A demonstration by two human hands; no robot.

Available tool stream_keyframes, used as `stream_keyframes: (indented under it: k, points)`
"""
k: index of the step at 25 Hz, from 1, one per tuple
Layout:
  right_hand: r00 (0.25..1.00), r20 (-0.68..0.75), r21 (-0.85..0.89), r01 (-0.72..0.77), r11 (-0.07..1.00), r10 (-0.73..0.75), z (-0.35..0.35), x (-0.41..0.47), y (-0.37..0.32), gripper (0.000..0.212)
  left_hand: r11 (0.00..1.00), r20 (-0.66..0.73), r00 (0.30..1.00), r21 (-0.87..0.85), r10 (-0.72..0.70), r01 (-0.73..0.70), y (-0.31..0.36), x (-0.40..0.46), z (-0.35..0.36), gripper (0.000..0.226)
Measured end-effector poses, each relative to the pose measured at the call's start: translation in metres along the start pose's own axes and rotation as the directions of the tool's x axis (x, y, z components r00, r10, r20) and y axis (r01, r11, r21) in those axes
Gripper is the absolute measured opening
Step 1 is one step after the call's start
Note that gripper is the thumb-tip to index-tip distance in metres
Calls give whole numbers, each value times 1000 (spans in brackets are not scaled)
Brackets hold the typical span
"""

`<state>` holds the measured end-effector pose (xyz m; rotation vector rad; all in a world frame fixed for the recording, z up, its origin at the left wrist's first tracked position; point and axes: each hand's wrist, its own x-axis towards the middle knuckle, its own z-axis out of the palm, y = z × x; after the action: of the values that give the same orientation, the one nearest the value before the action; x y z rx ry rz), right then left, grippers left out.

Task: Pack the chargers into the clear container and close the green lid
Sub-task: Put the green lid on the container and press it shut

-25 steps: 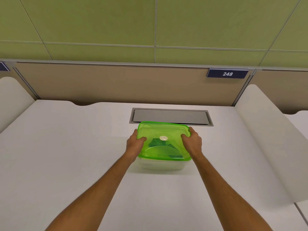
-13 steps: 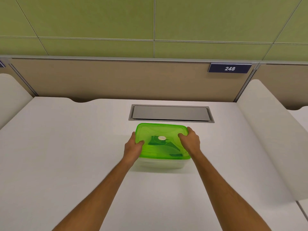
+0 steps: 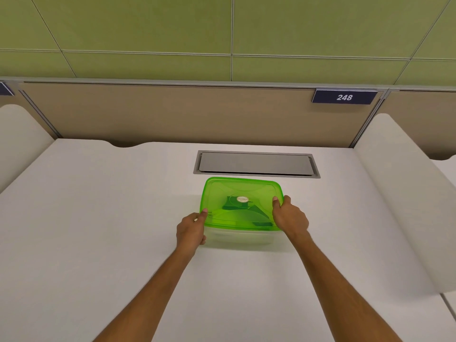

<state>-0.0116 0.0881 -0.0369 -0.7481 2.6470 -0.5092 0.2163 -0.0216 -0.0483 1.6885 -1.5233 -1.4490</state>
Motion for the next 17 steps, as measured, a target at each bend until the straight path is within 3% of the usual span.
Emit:
stream_keyframes:
  k: [8, 13, 17]
  points:
    - [998, 55, 0, -45, 999, 45, -4, -14, 1, 64, 971, 123, 987, -207, -100, 124, 8, 1, -4, 26]
    - [995, 95, 14, -29, 999, 28, -11, -20, 1, 57, 968, 166, 980, -209, -108, 142, 10, 4, -9, 33]
    - [997, 77, -85, 11, 996, -4, -17, -23, 2, 54, 987, 95, 994, -143, -57, 70, 7, 2, -10, 34]
